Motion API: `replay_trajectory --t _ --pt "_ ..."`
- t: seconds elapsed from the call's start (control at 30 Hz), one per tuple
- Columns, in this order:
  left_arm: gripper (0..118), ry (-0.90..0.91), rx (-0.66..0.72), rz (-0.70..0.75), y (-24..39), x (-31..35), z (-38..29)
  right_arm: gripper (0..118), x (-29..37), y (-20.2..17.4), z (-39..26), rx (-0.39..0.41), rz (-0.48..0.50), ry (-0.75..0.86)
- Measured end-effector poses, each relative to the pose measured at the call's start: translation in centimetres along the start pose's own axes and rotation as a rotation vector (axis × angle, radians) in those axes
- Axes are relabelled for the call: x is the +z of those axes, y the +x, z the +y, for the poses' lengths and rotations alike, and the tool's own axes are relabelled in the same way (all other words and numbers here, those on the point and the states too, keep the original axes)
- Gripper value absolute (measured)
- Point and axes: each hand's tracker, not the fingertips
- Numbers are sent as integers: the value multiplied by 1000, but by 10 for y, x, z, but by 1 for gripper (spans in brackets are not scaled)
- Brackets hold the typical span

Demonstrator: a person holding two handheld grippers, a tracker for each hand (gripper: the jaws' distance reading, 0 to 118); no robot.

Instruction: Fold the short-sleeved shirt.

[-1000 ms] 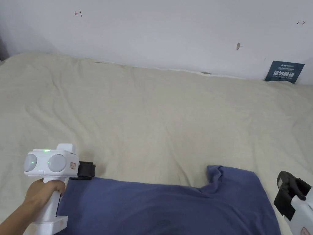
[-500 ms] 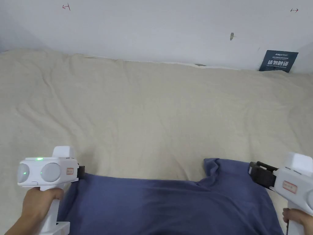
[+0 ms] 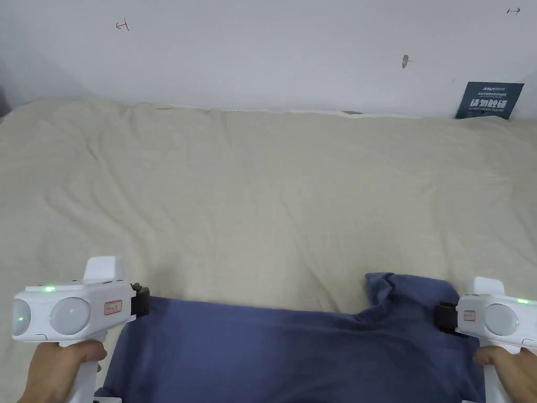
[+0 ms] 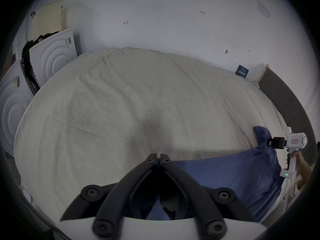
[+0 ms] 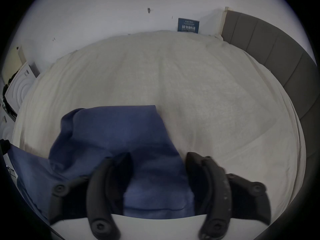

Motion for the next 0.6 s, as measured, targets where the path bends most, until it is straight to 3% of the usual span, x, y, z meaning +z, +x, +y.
replay_trajectory --t 0.07,0.1,0.2,0.37,0.6 --pt "2 2 4 2 -3 0 -1 18 9 -4 -3 38 -35 12" --pt "2 3 7 2 -4 0 -2 4 14 -4 -5 50 -3 20" --pt "2 14 19 7 -1 10 -6 3 34 2 -8 35 26 57" --pt "2 41 32 13 0 33 -15 3 88 12 -13 89 57 181" --pt "2 93 72 21 -13 88 -40 3 187 36 -56 47 161 324"
